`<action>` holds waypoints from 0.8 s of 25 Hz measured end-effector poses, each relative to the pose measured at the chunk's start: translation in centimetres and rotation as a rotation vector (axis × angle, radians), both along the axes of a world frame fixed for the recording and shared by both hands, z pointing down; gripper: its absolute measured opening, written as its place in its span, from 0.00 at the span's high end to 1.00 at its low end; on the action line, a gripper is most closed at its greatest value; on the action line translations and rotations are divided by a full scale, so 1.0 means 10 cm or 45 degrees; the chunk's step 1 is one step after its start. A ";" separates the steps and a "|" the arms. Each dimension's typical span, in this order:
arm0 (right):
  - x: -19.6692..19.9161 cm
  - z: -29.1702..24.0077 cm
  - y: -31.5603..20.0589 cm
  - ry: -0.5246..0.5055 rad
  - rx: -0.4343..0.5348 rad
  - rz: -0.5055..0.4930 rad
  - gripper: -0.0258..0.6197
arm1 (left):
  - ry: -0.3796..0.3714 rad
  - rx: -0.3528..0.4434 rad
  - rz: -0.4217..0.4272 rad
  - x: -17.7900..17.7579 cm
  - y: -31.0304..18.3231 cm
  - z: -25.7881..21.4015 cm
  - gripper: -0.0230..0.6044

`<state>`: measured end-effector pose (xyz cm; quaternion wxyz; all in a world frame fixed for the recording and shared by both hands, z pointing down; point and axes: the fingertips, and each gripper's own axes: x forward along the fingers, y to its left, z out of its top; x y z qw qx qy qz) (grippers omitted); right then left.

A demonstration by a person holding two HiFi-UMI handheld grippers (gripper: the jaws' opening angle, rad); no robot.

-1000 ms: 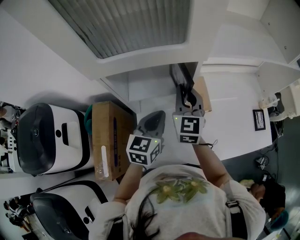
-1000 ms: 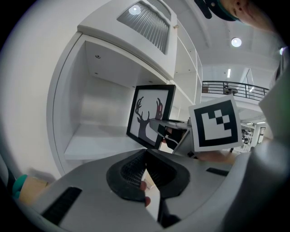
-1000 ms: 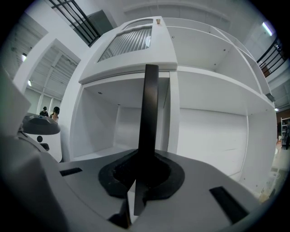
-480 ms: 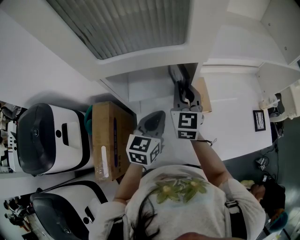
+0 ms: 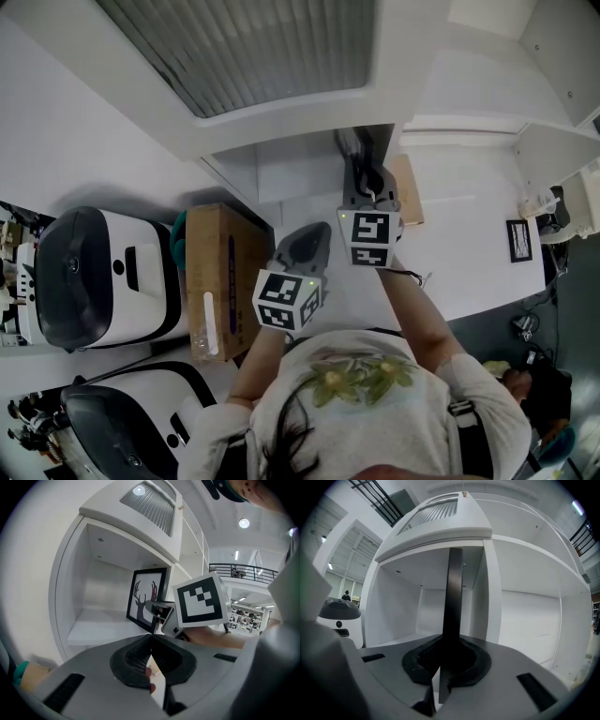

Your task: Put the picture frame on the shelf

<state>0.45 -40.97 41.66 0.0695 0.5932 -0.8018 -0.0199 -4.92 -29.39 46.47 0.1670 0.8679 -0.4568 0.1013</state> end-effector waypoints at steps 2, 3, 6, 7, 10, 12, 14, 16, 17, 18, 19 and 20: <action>-0.02 0.00 -0.01 0.001 -0.002 -0.002 0.90 | 0.000 0.000 0.000 0.01 0.01 -0.01 0.92; -0.02 0.00 -0.02 -0.003 -0.004 -0.004 0.90 | 0.001 0.002 -0.001 0.01 0.01 -0.01 0.92; -0.04 0.00 -0.04 -0.029 -0.018 -0.005 0.90 | 0.001 0.004 -0.003 0.01 0.02 -0.02 0.92; -0.05 0.01 -0.05 -0.042 -0.024 -0.006 0.90 | 0.000 0.004 -0.005 0.00 0.02 -0.02 0.92; -0.07 0.01 -0.09 -0.065 -0.035 -0.010 0.90 | -0.002 0.004 -0.006 0.00 0.03 -0.02 0.92; -0.08 0.01 -0.11 -0.059 -0.034 -0.011 0.90 | -0.001 0.006 -0.005 0.00 0.03 -0.02 0.92; -0.09 0.01 -0.12 -0.054 -0.033 -0.012 0.90 | 0.000 0.006 -0.006 0.01 0.03 -0.02 0.92; -0.11 0.00 -0.14 -0.051 -0.033 -0.013 0.90 | -0.001 0.005 -0.006 0.00 0.02 -0.02 0.92; -0.12 0.00 -0.15 -0.049 -0.034 -0.015 0.90 | 0.000 0.005 -0.007 0.00 0.02 -0.02 0.92; -0.13 0.00 -0.16 -0.047 -0.035 -0.018 0.90 | 0.001 0.005 -0.007 -0.01 0.02 -0.02 0.92; -0.14 0.01 -0.16 -0.045 -0.036 -0.021 0.90 | 0.002 0.005 -0.007 -0.01 0.02 -0.02 0.92; -0.14 0.01 -0.17 -0.045 -0.039 -0.023 0.90 | 0.002 0.004 -0.007 -0.01 0.02 -0.02 0.92</action>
